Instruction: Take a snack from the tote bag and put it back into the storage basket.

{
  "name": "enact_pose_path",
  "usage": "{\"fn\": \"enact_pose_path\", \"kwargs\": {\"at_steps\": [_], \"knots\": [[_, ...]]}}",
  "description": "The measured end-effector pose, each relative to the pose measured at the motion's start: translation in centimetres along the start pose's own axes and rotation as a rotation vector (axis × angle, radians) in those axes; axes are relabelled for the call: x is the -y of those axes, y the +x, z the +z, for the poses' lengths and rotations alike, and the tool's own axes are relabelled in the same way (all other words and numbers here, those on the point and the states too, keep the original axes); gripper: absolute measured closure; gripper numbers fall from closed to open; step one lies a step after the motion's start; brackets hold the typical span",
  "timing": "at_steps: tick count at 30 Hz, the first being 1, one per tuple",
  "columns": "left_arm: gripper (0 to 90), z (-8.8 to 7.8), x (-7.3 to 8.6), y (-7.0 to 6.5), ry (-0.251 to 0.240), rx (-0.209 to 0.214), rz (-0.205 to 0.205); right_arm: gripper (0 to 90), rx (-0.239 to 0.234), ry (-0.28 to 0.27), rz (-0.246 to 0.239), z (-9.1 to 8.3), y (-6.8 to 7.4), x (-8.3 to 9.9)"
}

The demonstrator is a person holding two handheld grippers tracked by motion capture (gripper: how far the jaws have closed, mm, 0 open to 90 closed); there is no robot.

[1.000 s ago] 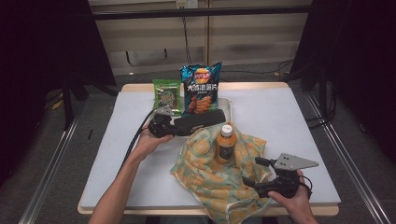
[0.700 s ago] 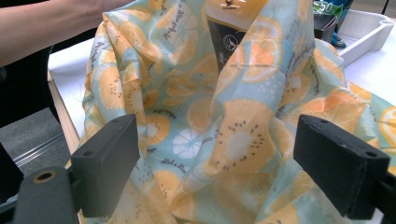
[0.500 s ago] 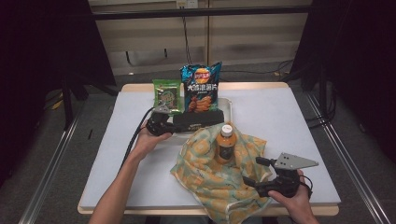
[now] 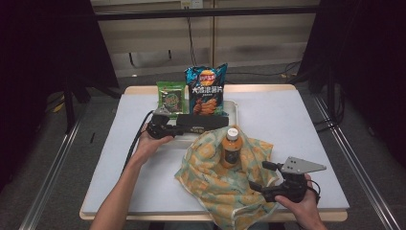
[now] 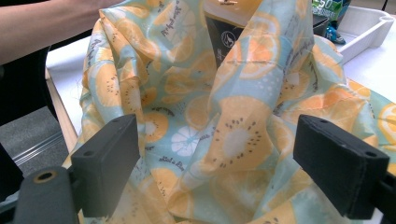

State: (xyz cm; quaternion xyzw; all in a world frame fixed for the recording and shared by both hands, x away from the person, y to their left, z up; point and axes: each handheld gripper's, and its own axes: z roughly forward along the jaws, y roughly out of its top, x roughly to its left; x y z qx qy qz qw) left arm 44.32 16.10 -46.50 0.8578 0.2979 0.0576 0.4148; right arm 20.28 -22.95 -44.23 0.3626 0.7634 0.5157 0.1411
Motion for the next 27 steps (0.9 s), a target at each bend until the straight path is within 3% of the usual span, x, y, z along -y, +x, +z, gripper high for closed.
{"fn": "enact_pose_path", "kwargs": {"at_steps": [8, 12, 16, 20, 21, 23, 27], "knots": [[72.3, 0.0, -0.1, -0.5, 0.003, 0.015, 0.013, 14.2, 0.001, -0.004, -0.001, -0.1, -0.1, 0.0], [69.3, -0.6, -0.3, -1.3, -0.025, 0.044, 0.019, 14.8, 0.003, -0.008, 0.003, -0.2, -0.1, -0.1], [67.0, -1.9, -0.4, -3.0, -0.102, 0.075, 0.018, 19.0, 0.015, -0.018, -0.003, -0.3, -0.3, -0.2], [65.4, -2.6, -0.4, -3.9, -0.123, 0.082, 0.033, 25.4, 0.022, -0.027, 0.000, -0.4, -0.3, -0.3], [66.2, -3.5, -0.5, -4.6, -0.151, 0.088, 0.040, 29.3, 0.030, -0.029, 0.000, -0.3, -0.4, -0.4], [70.4, -4.0, -0.6, -4.9, -0.164, 0.100, 0.051, 31.9, 0.046, -0.033, 0.002, -0.3, -0.5, -0.7], [74.8, -5.4, -0.8, -6.8, -0.190, 0.134, 0.095, 37.1, 0.056, -0.045, 0.004, -0.2, -0.8, -1.5]]}}
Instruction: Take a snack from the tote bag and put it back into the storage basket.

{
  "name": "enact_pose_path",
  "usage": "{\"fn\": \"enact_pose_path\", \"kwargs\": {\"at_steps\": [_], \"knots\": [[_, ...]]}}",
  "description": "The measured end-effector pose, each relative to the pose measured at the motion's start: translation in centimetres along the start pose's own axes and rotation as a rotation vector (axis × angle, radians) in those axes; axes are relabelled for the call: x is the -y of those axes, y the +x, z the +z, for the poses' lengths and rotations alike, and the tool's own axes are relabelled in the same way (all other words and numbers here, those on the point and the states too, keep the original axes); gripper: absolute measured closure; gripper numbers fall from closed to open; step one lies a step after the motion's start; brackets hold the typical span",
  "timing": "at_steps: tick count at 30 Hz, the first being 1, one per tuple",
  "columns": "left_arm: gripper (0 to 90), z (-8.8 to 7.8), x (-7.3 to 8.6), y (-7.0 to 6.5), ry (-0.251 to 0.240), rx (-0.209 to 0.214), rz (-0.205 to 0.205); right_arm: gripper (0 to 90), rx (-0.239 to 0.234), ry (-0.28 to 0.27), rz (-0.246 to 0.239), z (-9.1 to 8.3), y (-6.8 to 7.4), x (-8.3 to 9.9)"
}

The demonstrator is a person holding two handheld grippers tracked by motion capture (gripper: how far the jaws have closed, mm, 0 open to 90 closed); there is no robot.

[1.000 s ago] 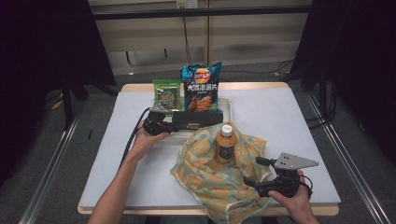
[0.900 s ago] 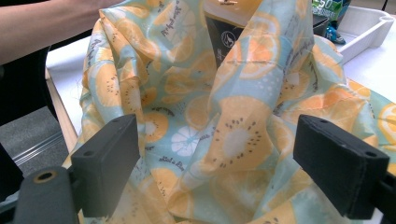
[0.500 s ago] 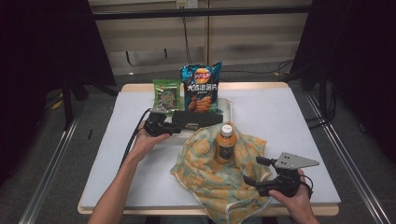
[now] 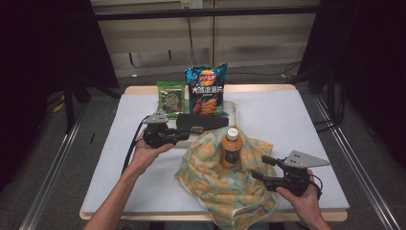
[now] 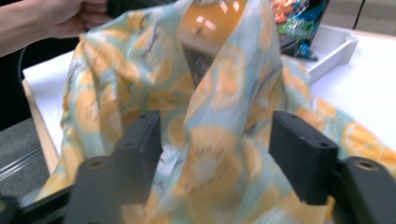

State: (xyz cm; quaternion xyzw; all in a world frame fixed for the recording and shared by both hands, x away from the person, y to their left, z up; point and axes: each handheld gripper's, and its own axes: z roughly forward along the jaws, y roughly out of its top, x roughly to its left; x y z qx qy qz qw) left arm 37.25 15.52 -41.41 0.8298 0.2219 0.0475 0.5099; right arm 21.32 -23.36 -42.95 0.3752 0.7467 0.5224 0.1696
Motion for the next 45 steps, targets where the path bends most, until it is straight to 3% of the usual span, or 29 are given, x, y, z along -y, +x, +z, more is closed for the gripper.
{"fn": "enact_pose_path", "kwargs": {"at_steps": [4, 5, 8, 14, 18, 22, 27, 31, 34, 38, 45], "knots": [[73.0, -0.3, -0.9, -2.3, -0.034, 0.048, 0.036, 42.7, -0.001, -0.007, 0.000, 0.5, -0.5, -1.4], [72.1, -0.4, -1.1, -2.9, -0.036, 0.040, 0.040, 43.7, -0.003, 0.001, -0.002, 0.8, -0.6, -1.8], [71.1, -0.4, -1.7, -5.3, -0.060, 0.106, 0.089, 47.6, -0.025, 0.012, -0.007, 1.8, -0.9, -2.5], [70.9, 0.5, -1.4, -6.4, -0.063, 0.159, 0.102, 61.7, -0.038, 0.005, -0.004, 2.9, -1.3, -2.8], [70.4, 2.0, -1.2, -7.4, -0.051, 0.220, 0.097, 82.7, -0.030, 0.023, 0.004, 3.2, -1.8, -2.2], [68.8, 3.1, -1.1, -7.9, -0.026, 0.238, 0.113, 88.2, -0.025, 0.038, 0.006, 3.1, -2.3, -1.7], [64.4, 4.3, -1.0, -8.2, -0.008, 0.217, 0.120, 89.1, 0.003, 0.052, 0.017, 2.9, -3.2, -1.1], [60.8, 5.3, -1.0, -7.9, 0.007, 0.205, 0.104, 89.0, 0.008, 0.067, 0.015, 2.8, -3.5, -0.5], [53.7, 5.9, -0.8, -7.6, 0.016, 0.183, 0.092, 88.5, 0.010, 0.073, 0.017, 2.6, -3.5, -0.2], [50.7, 6.4, -0.4, -7.2, 0.060, 0.132, 0.105, 87.6, 0.009, 0.079, 0.015, 2.6, -3.5, 0.0], [48.7, 6.7, -0.4, -7.1, 0.062, 0.130, 0.101, 87.0, 0.014, 0.118, 0.020, 2.6, -3.7, 0.4]]}}
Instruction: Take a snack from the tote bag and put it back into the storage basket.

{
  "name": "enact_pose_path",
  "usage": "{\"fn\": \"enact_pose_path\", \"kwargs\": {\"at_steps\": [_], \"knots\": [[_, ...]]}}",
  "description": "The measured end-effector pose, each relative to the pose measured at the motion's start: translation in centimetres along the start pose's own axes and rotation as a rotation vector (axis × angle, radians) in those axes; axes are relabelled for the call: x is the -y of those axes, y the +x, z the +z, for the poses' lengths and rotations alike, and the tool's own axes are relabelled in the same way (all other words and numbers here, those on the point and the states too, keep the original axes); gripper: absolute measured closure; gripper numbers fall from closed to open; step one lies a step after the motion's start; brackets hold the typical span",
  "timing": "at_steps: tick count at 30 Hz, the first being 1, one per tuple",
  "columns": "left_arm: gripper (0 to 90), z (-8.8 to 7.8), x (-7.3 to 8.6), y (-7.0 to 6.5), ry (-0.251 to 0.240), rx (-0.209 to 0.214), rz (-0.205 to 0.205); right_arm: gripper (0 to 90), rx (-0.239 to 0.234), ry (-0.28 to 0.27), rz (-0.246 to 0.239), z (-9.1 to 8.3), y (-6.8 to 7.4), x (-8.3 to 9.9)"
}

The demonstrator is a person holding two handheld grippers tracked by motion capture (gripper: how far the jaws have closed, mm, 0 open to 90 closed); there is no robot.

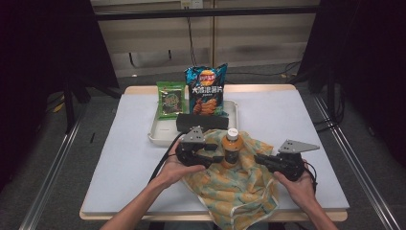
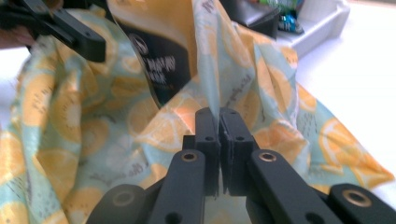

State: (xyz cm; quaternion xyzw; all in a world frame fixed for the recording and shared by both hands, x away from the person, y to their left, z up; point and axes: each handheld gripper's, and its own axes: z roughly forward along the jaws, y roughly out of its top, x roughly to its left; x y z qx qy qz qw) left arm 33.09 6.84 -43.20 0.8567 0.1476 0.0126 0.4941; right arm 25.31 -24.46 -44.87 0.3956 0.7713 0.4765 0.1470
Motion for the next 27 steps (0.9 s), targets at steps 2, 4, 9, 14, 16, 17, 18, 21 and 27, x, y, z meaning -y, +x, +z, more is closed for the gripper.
{"fn": "enact_pose_path", "kwargs": {"at_steps": [2, 4, 9, 14, 16, 17, 18, 21, 27], "knots": [[50.0, 0.2, 0.2, 0.1, 0.011, -0.007, 0.007, 87.2, 0.008, 0.021, 0.010, 0.1, -0.3, 0.3], [54.0, 0.4, 0.7, 0.3, 0.035, -0.012, 0.003, 87.7, 0.024, 0.036, 0.016, 0.2, -0.7, 0.6], [57.7, 0.5, 1.5, 0.9, 0.062, -0.021, -0.015, 87.9, 0.037, 0.068, 0.023, 0.7, -1.1, 1.1], [82.4, 0.6, 2.3, 1.4, 0.088, -0.006, -0.023, 87.7, 0.054, 0.107, 0.025, 0.9, -1.3, 1.5], [87.2, 0.4, 2.6, 1.5, 0.108, 0.018, -0.021, 87.1, 0.055, 0.109, 0.030, 0.9, -1.4, 1.6], [89.2, 0.3, 2.8, 1.5, 0.117, 0.022, -0.028, 86.6, 0.057, 0.110, 0.028, 1.0, -1.4, 1.7], [89.5, 0.3, 2.8, 1.5, 0.117, 0.022, -0.028, 86.6, 0.057, 0.110, 0.028, 1.0, -1.4, 1.7], [89.5, 0.2, 3.4, 1.7, 0.124, 0.015, -0.042, 85.0, 0.051, 0.120, 0.017, 1.1, -1.3, 1.8], [87.9, 0.6, 4.6, 1.6, 0.152, 0.017, -0.062, 79.5, 0.045, 0.126, 0.035, 0.9, -1.3, 1.8]]}}
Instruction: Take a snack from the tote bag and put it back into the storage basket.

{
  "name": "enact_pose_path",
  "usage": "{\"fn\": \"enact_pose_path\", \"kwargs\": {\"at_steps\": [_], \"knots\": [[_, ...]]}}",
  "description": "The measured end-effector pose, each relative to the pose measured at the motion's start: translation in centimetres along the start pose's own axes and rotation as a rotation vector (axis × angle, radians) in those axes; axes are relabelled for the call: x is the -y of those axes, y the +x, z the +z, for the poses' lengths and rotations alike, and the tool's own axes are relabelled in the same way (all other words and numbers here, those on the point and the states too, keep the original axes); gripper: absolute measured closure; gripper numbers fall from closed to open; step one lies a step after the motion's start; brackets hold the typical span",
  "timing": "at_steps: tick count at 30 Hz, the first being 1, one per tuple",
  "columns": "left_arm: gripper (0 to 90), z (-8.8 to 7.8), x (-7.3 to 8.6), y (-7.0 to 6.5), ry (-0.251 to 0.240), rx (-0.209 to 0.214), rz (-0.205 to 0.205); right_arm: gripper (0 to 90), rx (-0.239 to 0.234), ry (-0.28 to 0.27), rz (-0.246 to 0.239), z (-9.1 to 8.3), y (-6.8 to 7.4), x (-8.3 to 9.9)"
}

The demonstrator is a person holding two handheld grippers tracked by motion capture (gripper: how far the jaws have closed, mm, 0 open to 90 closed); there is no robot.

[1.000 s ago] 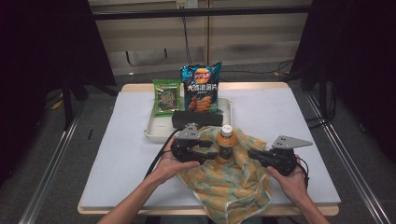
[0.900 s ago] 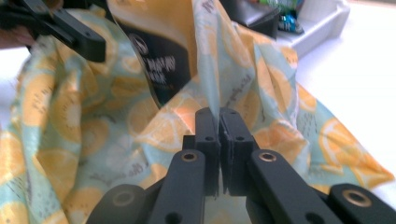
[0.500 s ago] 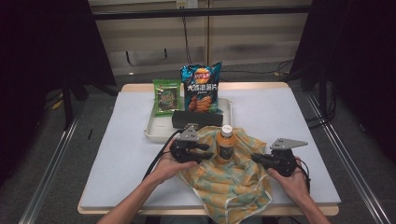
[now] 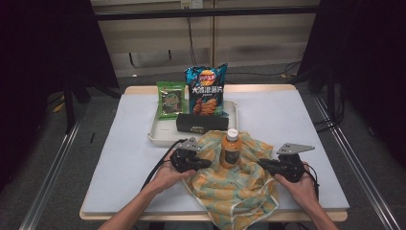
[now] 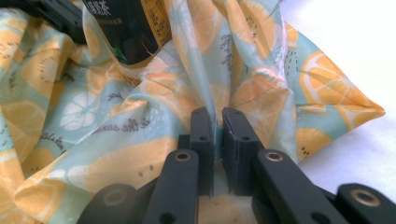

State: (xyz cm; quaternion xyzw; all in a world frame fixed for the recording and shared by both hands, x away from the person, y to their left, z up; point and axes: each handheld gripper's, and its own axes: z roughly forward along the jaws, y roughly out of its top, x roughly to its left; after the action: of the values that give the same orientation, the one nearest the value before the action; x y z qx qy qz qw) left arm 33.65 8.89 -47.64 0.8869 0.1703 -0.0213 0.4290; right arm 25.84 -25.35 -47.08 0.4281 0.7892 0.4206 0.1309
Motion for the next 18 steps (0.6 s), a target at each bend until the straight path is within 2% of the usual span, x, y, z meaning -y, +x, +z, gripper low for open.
{"fn": "enact_pose_path", "kwargs": {"at_steps": [3, 4, 5, 6, 8, 9, 13, 14, 15, 18], "knots": [[83.7, -0.3, -0.2, -0.2, -0.027, 0.008, 0.006, 75.4, -0.013, -0.032, -0.007, -0.3, 0.0, -0.1], [82.1, -0.5, -0.4, -0.3, -0.034, 0.010, 0.014, 70.6, -0.015, -0.071, -0.014, -0.7, 0.1, -0.3], [82.1, -0.7, -0.5, -0.4, -0.053, 0.010, 0.015, 70.6, -0.015, -0.071, -0.014, -0.7, 0.1, -0.3], [78.7, -1.3, -0.9, -0.8, -0.084, 0.008, 0.024, 66.0, -0.022, -0.105, -0.023, -1.0, 0.2, -0.5], [75.1, -1.9, -1.3, -1.1, -0.130, 0.016, 0.032, 63.6, -0.025, -0.135, -0.026, -1.4, 0.4, -0.6], [73.5, -1.9, -1.3, -1.1, -0.130, 0.016, 0.032, 62.7, -0.025, -0.150, -0.027, -1.5, 0.5, -0.7], [70.6, -3.2, -2.3, -1.8, -0.195, 0.011, 0.044, 60.6, -0.027, -0.175, -0.034, -1.8, 0.6, -0.9], [68.1, -3.8, -2.7, -2.0, -0.231, 0.009, 0.039, 60.6, -0.032, -0.183, -0.031, -1.9, 0.7, -1.1], [66.8, -3.8, -2.7, -2.0, -0.231, 0.009, 0.039, 60.6, -0.032, -0.183, -0.031, -1.9, 0.7, -1.1], [64.1, -4.3, -3.5, -2.3, -0.272, 0.005, 0.035, 60.6, -0.032, -0.192, -0.033, -1.9, 0.8, -1.1]]}}
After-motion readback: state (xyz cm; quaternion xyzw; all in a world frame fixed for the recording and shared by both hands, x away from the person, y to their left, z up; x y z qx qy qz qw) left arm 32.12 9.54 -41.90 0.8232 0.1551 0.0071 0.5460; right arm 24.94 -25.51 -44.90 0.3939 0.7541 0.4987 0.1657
